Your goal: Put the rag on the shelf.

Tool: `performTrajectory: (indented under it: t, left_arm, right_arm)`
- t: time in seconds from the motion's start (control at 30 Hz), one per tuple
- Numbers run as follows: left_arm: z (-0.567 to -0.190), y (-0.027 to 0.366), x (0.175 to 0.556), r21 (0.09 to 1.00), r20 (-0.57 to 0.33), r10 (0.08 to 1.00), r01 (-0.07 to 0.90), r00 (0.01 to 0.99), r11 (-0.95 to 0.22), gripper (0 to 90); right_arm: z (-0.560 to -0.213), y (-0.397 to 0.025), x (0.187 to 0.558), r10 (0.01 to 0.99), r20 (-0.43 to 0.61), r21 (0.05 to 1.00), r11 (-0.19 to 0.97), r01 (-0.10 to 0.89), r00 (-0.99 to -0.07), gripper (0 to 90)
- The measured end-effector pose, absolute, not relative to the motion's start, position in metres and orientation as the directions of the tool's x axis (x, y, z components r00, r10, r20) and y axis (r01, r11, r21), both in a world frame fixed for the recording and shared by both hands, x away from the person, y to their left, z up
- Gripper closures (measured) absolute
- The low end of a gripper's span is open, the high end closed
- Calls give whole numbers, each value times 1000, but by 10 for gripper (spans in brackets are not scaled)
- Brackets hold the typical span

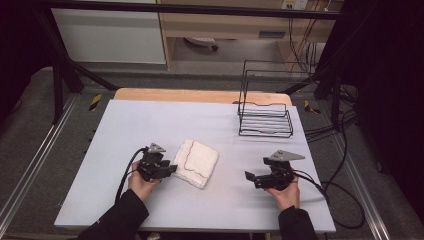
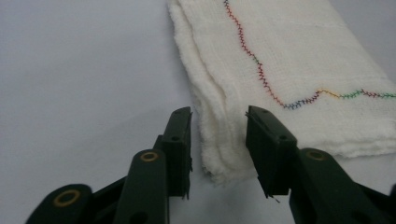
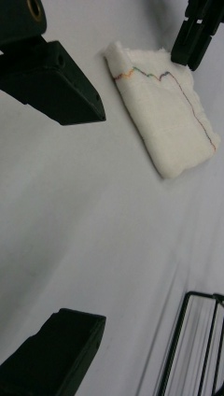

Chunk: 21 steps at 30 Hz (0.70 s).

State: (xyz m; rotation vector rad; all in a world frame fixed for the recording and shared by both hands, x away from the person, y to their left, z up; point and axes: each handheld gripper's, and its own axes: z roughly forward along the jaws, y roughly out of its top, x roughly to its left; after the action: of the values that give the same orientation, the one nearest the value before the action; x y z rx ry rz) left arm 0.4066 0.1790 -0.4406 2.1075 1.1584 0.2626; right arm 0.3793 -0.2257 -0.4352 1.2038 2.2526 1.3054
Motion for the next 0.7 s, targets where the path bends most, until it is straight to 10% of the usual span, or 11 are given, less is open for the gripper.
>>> performTrajectory:
  t: [0.7]
  left_arm:
    - [-441,173,406,644,-179,785,674,593,-363,778]
  right_arm:
    - [-442,-130,435,742,175,774,303,556,-647,318]
